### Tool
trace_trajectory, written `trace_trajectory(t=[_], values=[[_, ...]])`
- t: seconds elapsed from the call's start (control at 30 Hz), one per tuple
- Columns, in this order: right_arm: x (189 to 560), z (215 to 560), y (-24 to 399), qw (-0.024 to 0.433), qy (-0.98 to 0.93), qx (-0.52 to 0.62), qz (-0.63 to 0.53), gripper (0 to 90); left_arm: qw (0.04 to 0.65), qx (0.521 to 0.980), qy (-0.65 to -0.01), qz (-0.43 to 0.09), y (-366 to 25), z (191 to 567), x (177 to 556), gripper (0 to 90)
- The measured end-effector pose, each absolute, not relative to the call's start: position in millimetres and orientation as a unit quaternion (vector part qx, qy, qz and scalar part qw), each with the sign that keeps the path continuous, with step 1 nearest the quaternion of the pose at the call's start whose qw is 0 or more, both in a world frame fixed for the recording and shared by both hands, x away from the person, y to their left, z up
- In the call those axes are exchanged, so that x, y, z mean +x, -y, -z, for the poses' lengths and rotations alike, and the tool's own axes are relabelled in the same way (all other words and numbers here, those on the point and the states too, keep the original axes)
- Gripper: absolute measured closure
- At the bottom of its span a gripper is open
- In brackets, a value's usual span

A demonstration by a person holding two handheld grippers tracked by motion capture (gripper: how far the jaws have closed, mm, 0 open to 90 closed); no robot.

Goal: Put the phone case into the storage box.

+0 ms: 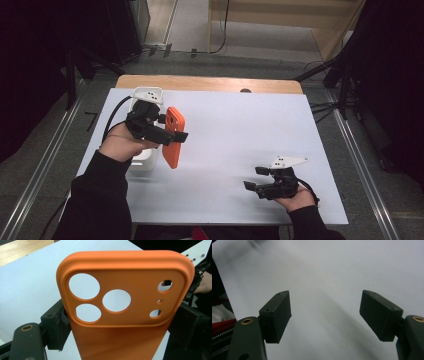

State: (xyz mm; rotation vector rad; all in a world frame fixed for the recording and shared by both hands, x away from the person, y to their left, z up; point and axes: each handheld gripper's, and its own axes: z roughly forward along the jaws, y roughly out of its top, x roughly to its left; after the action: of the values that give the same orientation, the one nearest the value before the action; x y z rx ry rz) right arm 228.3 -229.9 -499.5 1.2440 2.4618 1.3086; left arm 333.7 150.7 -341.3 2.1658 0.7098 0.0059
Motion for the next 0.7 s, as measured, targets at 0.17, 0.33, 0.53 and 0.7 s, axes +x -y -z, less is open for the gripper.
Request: trace_trajectory(t=[0.17, 0.33, 0.53, 0.7], values=[[228.2, 499.6, 229.3, 0.043, -0.806, 0.407, -0.428, 23.8, 0.416, 0.863, -0.285, -0.009, -156.8, 336.6, 332.1, 15.5], [228.1, 498.3, 230.6, 0.050, -0.804, 0.405, -0.432, 23.8, 0.420, 0.859, -0.291, -0.017, -164.7, 334.7, 333.1, 15.5], [228.2, 498.5, 230.8, 0.047, -0.805, 0.405, -0.430, 23.8, 0.424, 0.854, -0.302, -0.018, -177.0, 331.0, 334.8, 15.5], [228.5, 499.1, 230.2, 0.047, -0.807, 0.404, -0.429, 23.8, 0.426, 0.848, -0.313, -0.023, -186.0, 327.7, 334.7, 15.5]])
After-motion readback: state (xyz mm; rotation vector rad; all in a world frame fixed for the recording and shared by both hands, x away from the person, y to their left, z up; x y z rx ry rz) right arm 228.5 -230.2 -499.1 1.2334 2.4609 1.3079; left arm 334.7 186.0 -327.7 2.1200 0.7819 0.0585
